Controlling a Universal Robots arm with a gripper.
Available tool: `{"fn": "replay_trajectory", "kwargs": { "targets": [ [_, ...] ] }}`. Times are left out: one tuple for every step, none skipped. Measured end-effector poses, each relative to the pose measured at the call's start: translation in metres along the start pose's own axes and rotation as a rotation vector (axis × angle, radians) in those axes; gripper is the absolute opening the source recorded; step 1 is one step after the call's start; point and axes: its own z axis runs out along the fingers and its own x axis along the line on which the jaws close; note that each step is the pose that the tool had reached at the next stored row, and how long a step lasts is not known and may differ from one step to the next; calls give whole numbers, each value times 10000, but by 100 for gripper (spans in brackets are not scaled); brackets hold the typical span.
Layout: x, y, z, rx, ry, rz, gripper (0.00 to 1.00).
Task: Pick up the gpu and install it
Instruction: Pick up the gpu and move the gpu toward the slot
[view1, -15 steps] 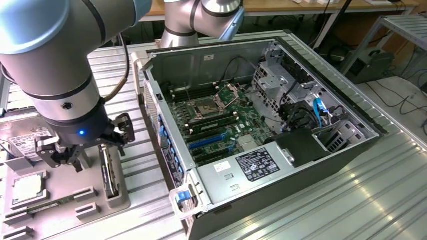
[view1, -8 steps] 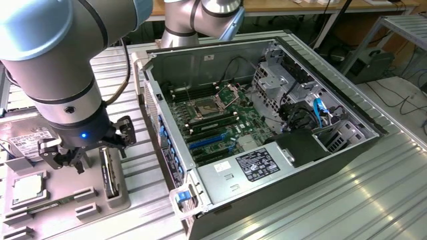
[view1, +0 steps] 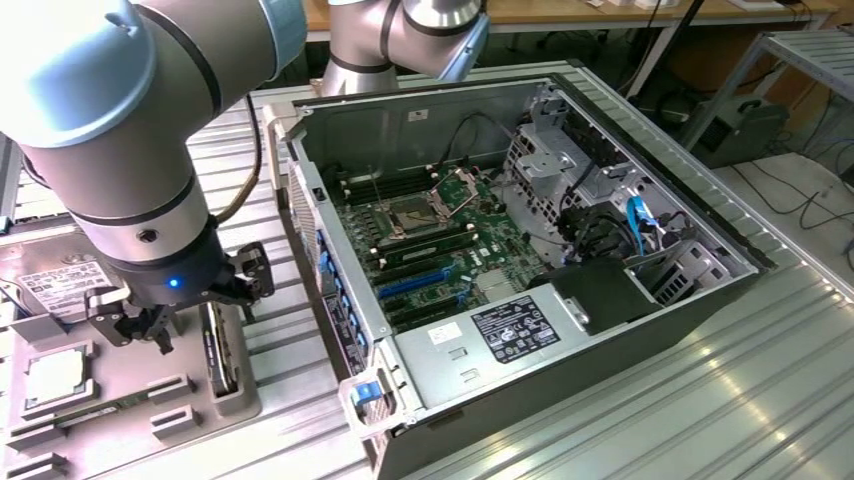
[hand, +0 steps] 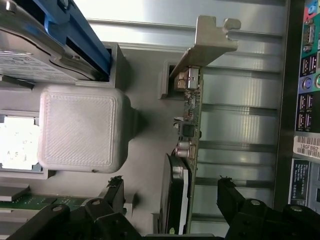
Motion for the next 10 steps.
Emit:
{"fn": "replay_trajectory", "kwargs": {
  "targets": [
    [0, 0, 0, 1, 1, 1, 84],
    [0, 0, 0, 1, 1, 0, 84],
    [0, 0, 0, 0, 0, 0, 84],
    [0, 0, 0, 1, 0, 0, 84],
    [0, 0, 0, 0, 0, 0, 84],
    [0, 0, 1, 0, 0, 1, 84],
    [0, 0, 1, 0, -1, 0, 84],
    [0, 0, 1, 0, 0, 1, 84],
    [0, 0, 1, 0, 0, 1, 84],
    [0, 0, 1, 0, 0, 1, 84]
  ]
}}
